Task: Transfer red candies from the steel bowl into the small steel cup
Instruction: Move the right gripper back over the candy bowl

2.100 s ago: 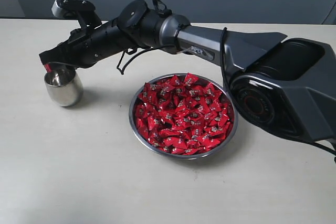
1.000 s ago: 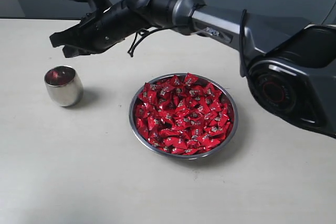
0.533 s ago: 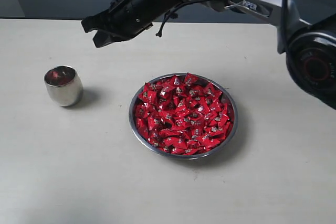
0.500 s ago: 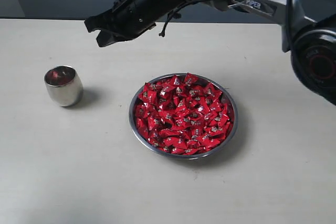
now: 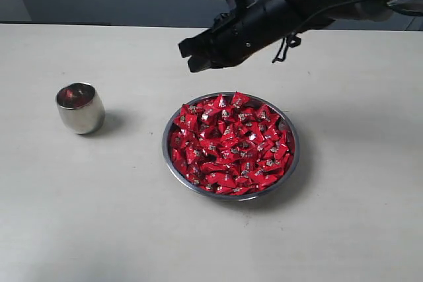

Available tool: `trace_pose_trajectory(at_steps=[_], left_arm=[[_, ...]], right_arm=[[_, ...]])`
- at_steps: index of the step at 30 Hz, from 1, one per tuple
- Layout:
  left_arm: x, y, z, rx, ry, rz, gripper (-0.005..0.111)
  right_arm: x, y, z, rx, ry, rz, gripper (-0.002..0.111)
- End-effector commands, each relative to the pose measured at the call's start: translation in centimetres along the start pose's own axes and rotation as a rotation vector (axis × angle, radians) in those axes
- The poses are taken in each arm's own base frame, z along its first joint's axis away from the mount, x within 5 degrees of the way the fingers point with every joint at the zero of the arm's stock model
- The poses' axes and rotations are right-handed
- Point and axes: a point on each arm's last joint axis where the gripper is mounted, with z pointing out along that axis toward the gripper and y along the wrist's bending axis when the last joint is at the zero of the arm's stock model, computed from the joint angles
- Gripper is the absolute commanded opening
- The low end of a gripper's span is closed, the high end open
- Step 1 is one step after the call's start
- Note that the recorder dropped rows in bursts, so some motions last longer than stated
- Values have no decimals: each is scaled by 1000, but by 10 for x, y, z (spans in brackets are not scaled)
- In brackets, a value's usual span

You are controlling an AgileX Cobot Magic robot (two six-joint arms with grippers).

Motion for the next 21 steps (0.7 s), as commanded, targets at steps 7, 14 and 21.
trace_pose_trajectory(at_steps=[7, 14, 21], left_arm=[[1, 0, 0, 0, -2, -3, 0], [1, 0, 0, 0, -2, -3, 0], [1, 0, 0, 0, -2, -3, 0]], right_arm=[[50, -34, -37, 81, -15, 89, -1], [77, -36, -31, 65, 65, 110, -1], [89, -35, -21, -6, 148, 143, 0]])
